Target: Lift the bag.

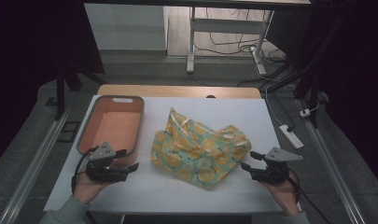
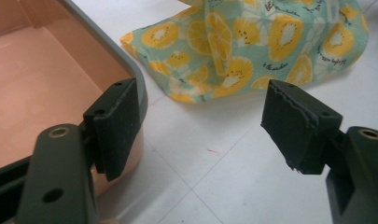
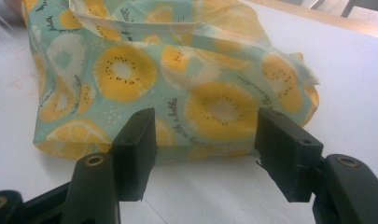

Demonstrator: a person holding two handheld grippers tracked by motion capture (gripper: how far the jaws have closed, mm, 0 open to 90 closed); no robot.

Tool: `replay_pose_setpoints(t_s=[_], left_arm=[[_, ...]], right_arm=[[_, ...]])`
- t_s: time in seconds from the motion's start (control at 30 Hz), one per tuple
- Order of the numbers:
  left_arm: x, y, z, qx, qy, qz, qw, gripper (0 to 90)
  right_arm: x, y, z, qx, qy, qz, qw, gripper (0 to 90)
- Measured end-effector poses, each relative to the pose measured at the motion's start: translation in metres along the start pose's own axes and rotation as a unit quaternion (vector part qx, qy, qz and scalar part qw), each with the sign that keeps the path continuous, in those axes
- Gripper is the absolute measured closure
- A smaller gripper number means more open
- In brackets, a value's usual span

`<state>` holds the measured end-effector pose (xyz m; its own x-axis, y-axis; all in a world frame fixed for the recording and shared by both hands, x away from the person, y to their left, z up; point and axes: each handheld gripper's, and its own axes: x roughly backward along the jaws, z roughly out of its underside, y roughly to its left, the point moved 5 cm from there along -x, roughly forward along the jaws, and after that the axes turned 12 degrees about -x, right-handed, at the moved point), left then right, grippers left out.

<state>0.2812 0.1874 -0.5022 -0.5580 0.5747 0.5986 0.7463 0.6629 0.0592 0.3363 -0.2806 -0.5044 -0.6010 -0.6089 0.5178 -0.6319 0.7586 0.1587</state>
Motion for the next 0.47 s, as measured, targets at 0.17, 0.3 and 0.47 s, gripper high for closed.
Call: replay_pose_setpoints(t_s=[0.17,0.3,0.47], left_arm=[[0.0006,0.0004,-0.0003,0.000,-0.001,-0.001,1.0000,28.1],[0.0007,0.0005,-0.0002,0.005,-0.004,0.005,1.0000,28.0],[0.0006,0.0008,-0.0002,0.003,-0.003,0.004,1.0000,27.9]], right_arm=[[0.0002,0.0004,-0.0005,0.000,-0.001,0.000,1.0000,38.9],[-0.0007,0.0011,-0.0007,0.000,0.000,-0.003,1.0000,38.9],[-0.0010,0.0012,-0.0003,-0.001,0.000,-0.004,1.0000,38.9]])
